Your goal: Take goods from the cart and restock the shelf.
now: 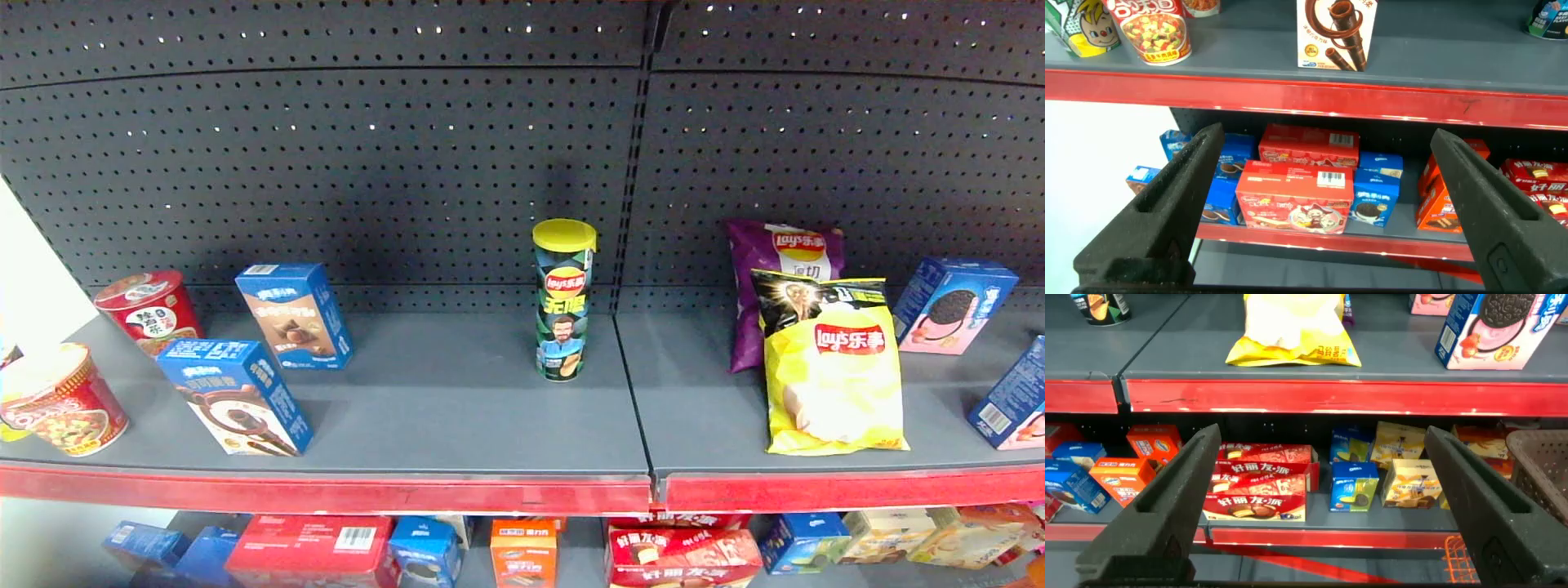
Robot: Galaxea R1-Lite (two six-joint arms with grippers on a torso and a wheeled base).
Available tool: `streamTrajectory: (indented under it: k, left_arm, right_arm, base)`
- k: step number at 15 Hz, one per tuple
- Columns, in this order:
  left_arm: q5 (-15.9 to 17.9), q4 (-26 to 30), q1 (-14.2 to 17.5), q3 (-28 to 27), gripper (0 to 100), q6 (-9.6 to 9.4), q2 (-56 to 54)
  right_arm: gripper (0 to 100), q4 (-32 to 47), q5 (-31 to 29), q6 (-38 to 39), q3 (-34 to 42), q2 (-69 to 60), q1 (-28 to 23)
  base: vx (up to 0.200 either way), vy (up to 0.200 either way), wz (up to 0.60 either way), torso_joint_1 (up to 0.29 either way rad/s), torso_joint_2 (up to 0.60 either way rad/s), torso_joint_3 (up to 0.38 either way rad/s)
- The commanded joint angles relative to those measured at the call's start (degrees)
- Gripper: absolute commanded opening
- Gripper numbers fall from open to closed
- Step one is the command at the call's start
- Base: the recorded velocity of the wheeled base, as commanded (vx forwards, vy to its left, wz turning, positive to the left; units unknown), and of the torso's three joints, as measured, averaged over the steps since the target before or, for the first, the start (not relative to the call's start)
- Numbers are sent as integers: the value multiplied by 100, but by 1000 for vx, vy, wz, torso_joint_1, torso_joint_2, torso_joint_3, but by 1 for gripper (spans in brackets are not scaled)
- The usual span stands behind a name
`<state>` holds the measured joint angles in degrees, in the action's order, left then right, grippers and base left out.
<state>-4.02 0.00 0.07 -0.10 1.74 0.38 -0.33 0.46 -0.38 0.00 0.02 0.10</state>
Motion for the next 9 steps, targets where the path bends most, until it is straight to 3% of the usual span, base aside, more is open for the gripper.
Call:
streamTrajectory:
  k: [1,2,4,7,9]
  left_arm:
    - [-2,0,1,1,100,1,-3]
    - [-2,0,1,1,100,1,-3]
    - [-2,0,1,1,100,1,-3]
    - [-2,0,1,1,100,1,-3]
    - [-2,0,1,1,100,1,-3]
  right_arm:
    - [100,-11,15,-33,0,-2,-1]
    - [100,-99,15,-103,-62,-2,-1]
    - [100,24,-99,-112,-1248,1228,-1]
    - [100,-152,-99,11,-1301,1316,148]
    - [100,-152,-433,-85,-1063,876,-265]
  base:
    - [0,0,0,0,0,0]
    - [0,0,0,0,0,0]
    - [0,0,0,0,0,0]
    - [0,0,0,0,0,0]
    - [0,0,0,0,0,0]
